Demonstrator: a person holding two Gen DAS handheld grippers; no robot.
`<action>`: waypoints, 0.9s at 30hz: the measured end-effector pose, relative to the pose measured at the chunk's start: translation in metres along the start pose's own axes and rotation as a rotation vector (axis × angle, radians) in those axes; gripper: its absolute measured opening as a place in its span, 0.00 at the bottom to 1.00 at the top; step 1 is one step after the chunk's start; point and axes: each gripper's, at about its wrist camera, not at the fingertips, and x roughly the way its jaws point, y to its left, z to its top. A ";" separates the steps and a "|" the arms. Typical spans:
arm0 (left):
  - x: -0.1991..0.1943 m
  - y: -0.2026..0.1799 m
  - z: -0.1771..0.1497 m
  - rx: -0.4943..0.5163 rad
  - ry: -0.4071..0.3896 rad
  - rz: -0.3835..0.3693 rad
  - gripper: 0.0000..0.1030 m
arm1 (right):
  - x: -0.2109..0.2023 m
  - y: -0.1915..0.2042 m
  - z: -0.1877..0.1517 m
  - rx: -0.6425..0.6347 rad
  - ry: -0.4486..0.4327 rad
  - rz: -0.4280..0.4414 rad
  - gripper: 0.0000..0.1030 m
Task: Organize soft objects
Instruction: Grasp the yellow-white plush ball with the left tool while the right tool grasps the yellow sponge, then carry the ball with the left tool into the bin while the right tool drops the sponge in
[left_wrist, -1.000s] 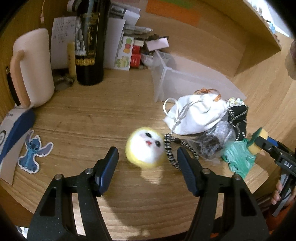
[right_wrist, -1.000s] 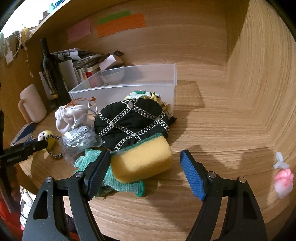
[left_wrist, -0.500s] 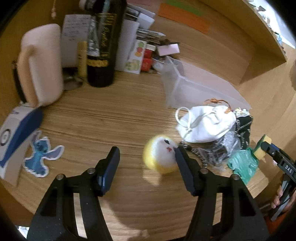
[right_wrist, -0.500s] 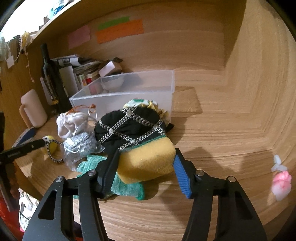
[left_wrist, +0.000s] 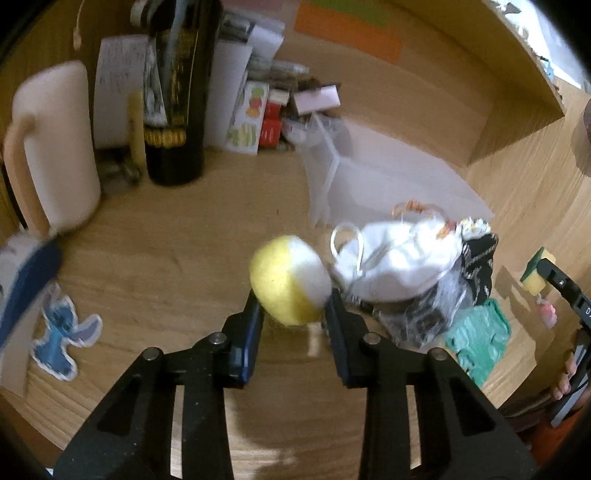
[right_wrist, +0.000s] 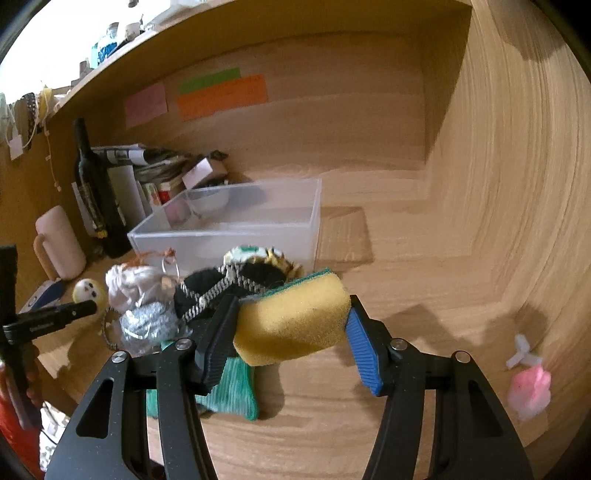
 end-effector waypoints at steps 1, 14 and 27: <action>-0.004 -0.002 0.004 0.007 -0.018 0.002 0.33 | 0.000 0.000 0.003 -0.004 -0.012 0.001 0.53; -0.025 -0.043 0.074 0.137 -0.185 -0.019 0.33 | 0.001 0.022 0.051 -0.072 -0.153 0.050 0.53; 0.043 -0.073 0.116 0.204 -0.046 -0.095 0.33 | 0.066 0.036 0.077 -0.167 -0.074 0.044 0.53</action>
